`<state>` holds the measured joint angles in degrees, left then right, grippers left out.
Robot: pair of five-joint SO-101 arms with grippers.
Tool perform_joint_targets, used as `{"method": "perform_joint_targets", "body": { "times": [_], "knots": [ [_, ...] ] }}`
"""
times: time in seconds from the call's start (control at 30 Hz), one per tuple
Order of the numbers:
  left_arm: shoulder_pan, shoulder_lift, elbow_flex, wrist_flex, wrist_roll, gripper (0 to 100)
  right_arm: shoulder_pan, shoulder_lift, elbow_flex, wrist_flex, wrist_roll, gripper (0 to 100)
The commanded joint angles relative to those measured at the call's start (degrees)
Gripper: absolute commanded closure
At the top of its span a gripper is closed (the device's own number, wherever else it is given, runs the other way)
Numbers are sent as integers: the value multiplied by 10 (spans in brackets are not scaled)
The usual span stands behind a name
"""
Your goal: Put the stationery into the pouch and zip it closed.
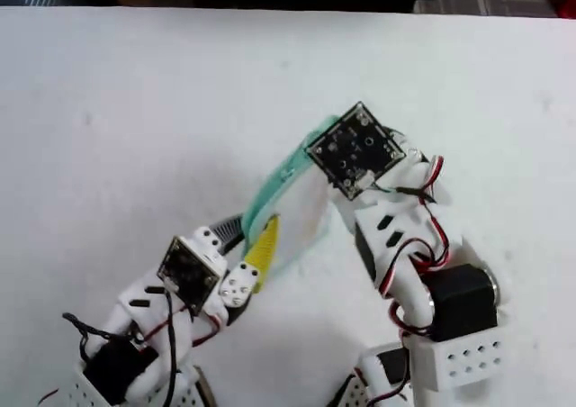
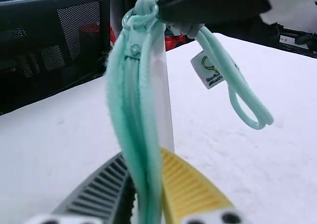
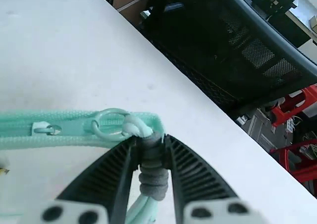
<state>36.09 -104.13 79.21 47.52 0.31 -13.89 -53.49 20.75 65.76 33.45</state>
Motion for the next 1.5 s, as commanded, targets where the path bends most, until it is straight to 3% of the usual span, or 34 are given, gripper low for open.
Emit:
{"method": "perform_joint_targets", "body": {
  "times": [0.0,0.23,0.7,1.13,1.47],
  "knots": [
    [-6,-6,-4,0,-4,980,55,-1,-3,-39,-6,982],
    [-6,-6,-4,0,-4,980,77,0,-1,-52,-3,982],
    [-6,-6,-5,8,-4,980,196,91,24,-178,-7,982],
    [-7,-6,-5,8,-4,980,178,73,24,-137,-26,982],
    [-43,-6,-4,7,-4,980,95,1,-19,-29,-31,981]
  ]
}}
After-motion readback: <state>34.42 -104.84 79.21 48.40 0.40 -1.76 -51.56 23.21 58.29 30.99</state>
